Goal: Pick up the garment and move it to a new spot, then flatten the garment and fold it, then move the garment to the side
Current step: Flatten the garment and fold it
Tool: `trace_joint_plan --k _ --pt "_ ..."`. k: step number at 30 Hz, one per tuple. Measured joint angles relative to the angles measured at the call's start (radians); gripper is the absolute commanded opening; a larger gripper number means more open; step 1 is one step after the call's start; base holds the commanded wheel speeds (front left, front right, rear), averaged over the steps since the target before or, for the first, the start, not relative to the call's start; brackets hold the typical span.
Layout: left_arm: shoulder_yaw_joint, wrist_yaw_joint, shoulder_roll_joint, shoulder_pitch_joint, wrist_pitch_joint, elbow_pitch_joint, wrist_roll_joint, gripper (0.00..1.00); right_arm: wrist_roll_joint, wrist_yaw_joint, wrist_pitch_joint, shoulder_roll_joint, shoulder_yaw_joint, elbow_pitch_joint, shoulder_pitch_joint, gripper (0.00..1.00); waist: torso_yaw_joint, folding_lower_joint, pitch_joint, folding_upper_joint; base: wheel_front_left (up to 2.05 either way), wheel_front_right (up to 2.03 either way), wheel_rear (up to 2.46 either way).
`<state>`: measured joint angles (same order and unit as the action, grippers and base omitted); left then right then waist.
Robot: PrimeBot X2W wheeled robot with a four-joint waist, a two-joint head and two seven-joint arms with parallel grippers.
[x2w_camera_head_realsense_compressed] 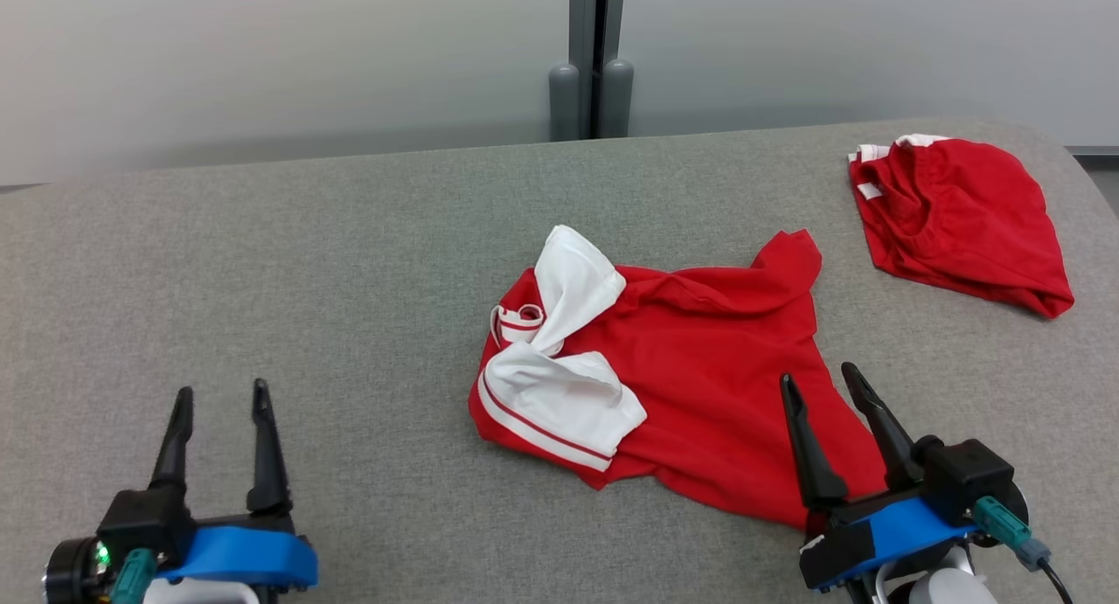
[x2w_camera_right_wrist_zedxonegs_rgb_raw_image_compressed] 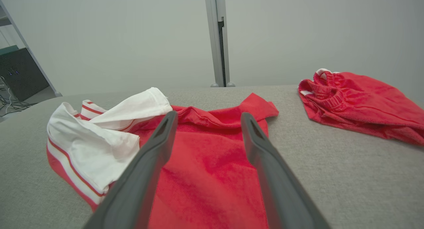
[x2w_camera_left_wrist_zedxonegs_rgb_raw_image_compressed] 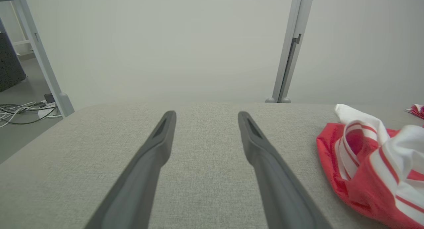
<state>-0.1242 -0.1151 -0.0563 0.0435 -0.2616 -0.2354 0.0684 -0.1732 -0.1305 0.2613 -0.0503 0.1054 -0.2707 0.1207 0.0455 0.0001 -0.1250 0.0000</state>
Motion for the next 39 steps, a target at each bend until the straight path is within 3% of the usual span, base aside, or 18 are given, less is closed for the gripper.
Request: trace_joint_plan --k 7,15,21,27,32,35,39 --pt "0.141 -0.011 -0.042 0.084 0.0 -0.018 0.003 1.0 0.004 0.0 0.0 0.0 -0.006 0.0 0.017 1.0 0.007 0.0 -0.01 0.0 0.0 0.0 0.0" --pt "0.486 -0.015 -0.187 0.203 0.064 -0.05 0.16 1.0 0.003 0.0 0.001 0.001 0.005 -0.007 0.021 1.0 0.03 0.0 -0.02 0.0 0.0 0.0 0.0" --pt "0.669 -0.015 -0.268 0.262 0.158 -0.047 0.275 1.0 -0.005 0.0 0.001 0.001 0.01 -0.012 0.023 1.0 0.055 -0.0001 -0.026 0.0 0.0 0.0 0.0" --pt "0.786 -0.015 -0.313 0.309 0.212 -0.079 0.346 1.0 -0.012 0.0 0.001 0.001 0.016 -0.014 0.033 1.0 0.084 -0.0001 -0.037 0.0 0.0 0.0 0.0" --pt "0.835 -0.015 -0.319 0.354 0.214 -0.135 0.378 1.0 -0.014 0.0 0.001 0.001 0.02 -0.015 0.04 1.0 0.108 0.0 -0.048 0.0 0.0 0.0 0.0" --pt "0.853 -0.015 -0.314 0.378 0.206 -0.175 0.387 0.0 -0.015 0.0 0.001 0.001 0.02 -0.016 0.04 1.0 0.116 -0.0001 -0.049 0.0001 0.0 0.0 0.0" --pt "0.864 -0.013 -0.305 0.401 0.182 -0.236 0.378 0.0 -0.021 0.0 0.001 0.001 0.011 -0.019 0.038 1.0 0.111 0.0 -0.04 0.0 0.0 0.0 0.0"
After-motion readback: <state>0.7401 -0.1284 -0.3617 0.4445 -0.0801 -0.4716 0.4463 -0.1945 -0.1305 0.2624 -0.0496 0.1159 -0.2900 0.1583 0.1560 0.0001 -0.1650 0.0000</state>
